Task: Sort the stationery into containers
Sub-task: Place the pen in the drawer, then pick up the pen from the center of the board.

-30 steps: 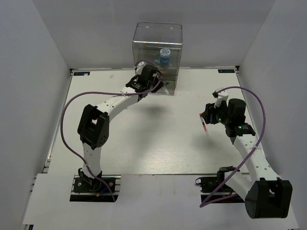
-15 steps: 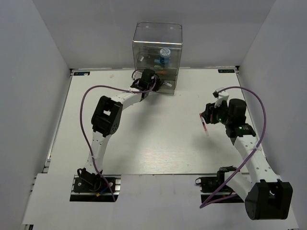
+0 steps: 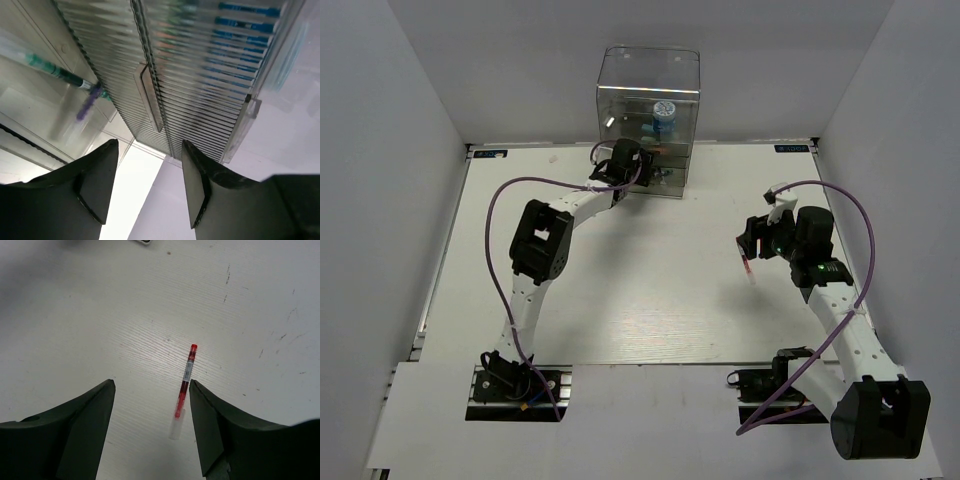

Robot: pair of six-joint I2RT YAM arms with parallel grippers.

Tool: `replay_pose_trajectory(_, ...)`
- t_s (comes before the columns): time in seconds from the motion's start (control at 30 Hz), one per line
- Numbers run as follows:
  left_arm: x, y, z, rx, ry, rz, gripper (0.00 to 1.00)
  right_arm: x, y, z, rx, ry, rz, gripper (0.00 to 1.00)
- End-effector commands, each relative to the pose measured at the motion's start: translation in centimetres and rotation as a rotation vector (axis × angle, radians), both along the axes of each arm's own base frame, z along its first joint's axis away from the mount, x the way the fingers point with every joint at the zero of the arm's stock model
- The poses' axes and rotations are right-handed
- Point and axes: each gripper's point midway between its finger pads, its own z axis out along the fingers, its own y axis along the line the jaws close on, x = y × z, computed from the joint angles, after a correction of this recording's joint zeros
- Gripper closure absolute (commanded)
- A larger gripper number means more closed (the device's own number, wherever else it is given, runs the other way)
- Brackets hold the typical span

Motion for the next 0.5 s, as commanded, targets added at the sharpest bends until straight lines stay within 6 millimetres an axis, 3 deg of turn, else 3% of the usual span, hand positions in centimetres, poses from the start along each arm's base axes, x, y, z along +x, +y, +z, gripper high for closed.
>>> replay_pose_trajectory(0.0,-0.4,0.4,4.8,-0.036,-0.068,-0.004,0.36,0.4,0.1,0.2,0.003,-0.031,0.009,0.33)
replay_pose_trajectory(0.07,-1.2,0.2,7.3,-0.055,-0.119,-0.042,0.36,0.4,0.2,0.0,-0.001,-0.026,0.022,0.33)
replay_pose_trajectory(0.1,-1.9,0.3,6.9,-0.041,-0.117,-0.063,0.35,0.3,0.2,-0.4,-0.003,-0.013,0.026,0.34)
replay_pose_trajectory(0.17,-3.7,-0.3,8.3,0.002,-0.18,-0.172,0.34,0.2,0.3,-1.5,-0.004,0.028,0.037,0.38)
replay_pose_trajectory(0.23,-7.1,-0.6,10.7,0.011,-0.288,-0.305,0.32,0.0,0.2,-2.4,-0.017,0.063,0.039,0.41)
replay_pose_trajectory(0.27,-9.0,-0.4,8.6,0.088,-0.299,-0.384,0.3,0.1,0.2,-3.4,-0.024,0.099,0.044,0.42)
replay_pose_trajectory(0.3,-10.5,0.2,11.5,0.097,-0.39,-0.429,0.3,0.2,0.1,-3.8,-0.028,0.115,0.039,0.42)
replay_pose_trajectory(0.33,-12.7,-0.2,11.4,0.113,-0.413,-0.529,0.28,0.0,0.2,-4.3,-0.033,0.14,0.045,0.42)
replay_pose_trajectory(0.4,-15.5,1.4,8.6,0.242,-0.403,-0.634,0.27,0.2,0.0,-5.6,-0.048,0.188,0.039,0.42)
replay_pose_trajectory(0.43,-16.8,2.4,10.0,0.28,-0.439,-0.664,0.24,0.3,0.0,-6.1,-0.054,0.206,0.036,0.42)
replay_pose_trajectory(0.47,-17.7,3.6,8.4,0.387,-0.451,-0.705,0.22,0.2,0.1,-7.0,-0.06,0.236,0.04,0.42)
